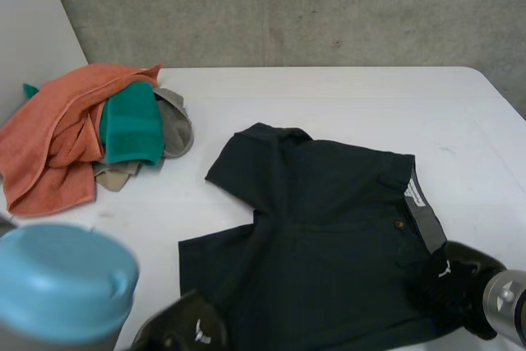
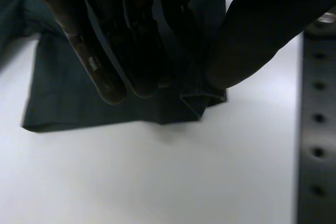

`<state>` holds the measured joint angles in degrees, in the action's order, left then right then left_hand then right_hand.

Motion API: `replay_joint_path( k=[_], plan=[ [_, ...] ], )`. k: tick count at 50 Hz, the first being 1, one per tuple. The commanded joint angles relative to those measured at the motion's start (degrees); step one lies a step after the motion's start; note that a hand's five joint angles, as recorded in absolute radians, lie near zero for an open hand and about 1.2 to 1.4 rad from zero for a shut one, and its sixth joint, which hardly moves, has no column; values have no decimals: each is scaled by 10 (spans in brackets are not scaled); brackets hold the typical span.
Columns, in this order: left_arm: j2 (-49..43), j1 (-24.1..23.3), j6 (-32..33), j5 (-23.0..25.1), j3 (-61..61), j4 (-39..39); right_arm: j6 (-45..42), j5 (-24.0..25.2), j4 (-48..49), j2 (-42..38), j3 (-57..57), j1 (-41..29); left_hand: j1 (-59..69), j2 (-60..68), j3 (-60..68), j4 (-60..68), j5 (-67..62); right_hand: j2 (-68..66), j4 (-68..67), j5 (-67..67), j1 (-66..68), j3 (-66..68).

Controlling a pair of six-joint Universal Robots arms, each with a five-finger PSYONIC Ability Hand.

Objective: Fold the laundry.

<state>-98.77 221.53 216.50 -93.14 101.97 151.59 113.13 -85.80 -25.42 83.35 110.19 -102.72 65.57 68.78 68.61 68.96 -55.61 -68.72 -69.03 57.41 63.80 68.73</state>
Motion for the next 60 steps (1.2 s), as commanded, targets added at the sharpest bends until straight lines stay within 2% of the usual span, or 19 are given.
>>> replay_joint_path(
  k=[1, 6, 9, 18, 22, 23, 26, 27, 29, 31, 32, 34, 35, 38, 42, 48, 60],
  plan=[
    [-79, 63, 0, -3, -99, 37, 16, 29, 40, -2, -24, 9, 144, 112, 114, 110, -144, -113, -110, 126, 162, 113],
    [-103, 93, -2, 1, -141, 63, 45, 50, 53, -1, -34, 9, 144, 112, 114, 110, -144, -113, -110, 126, 162, 113],
    [-110, 92, 1, 1, -152, 86, 69, 61, 55, -2, -36, 9, 144, 112, 114, 110, -144, -113, -110, 126, 162, 113],
    [-157, 101, 5, 0, -196, 161, 68, 67, 109, -25, -59, 4, 144, 112, 114, 110, -144, -113, -110, 126, 162, 113],
    [-223, 112, 54, -6, -301, 227, 84, 48, 175, -107, -176, -2, 144, 112, 114, 110, -144, -113, -110, 126, 162, 113],
    [-237, 117, 69, -5, -328, 242, 99, 30, 199, -141, -236, -14, 144, 112, 114, 110, -144, -113, -110, 126, 162, 113],
    [-274, 141, 127, -4, -440, 325, 134, -8, 239, -167, -338, -40, 144, 112, 114, 110, -144, -113, -110, 126, 162, 113],
    [-275, 143, 134, -2, -467, 355, 159, -36, 276, -179, -407, -55, 144, 112, 114, 110, -144, -113, -110, 126, 162, 113],
    [-275, 146, 149, 1, -526, 472, 183, -54, 329, -187, -462, -64, 144, 112, 114, 110, -144, -113, -110, 126, 162, 113],
    [-272, 152, 144, -3, -555, 563, 218, -62, 441, -184, -506, -74, 144, 112, 114, 110, -144, -113, -110, 126, 162, 113],
    [-265, 152, 133, -3, -570, 645, 228, -62, 487, -181, -510, -75, 144, 112, 114, 110, -144, -113, -110, 126, 162, 113],
    [-254, 153, 124, -4, -575, 709, 250, -63, 577, -170, -509, -75, 144, 112, 114, 110, -144, -113, -110, 126, 162, 113],
    [-249, 155, 119, -4, -576, 727, 265, -67, 653, -155, -502, -76, 144, 112, 114, 110, -144, -113, -110, 126, 162, 113],
    [-223, 165, 102, -6, -572, 727, 272, -69, 720, -140, -488, -76, 144, 112, 114, 110, -144, -113, -110, 126, 162, 113],
    [-215, 164, 72, -13, -546, 689, 272, -66, 702, -138, -484, -79, 144, 112, 114, 110, -144, -113, -110, 126, 162, 113],
    [-208, 172, 26, -21, -457, 654, 276, -62, 620, -160, -468, -86, 144, 112, 114, 110, -144, -113, -110, 126, 162, 113],
    [-240, 167, 21, -15, -296, 632, 269, -45, 488, -277, -394, -95, 144, 112, 114, 110, -144, -113, -110, 126, 162, 113]
  ],
)
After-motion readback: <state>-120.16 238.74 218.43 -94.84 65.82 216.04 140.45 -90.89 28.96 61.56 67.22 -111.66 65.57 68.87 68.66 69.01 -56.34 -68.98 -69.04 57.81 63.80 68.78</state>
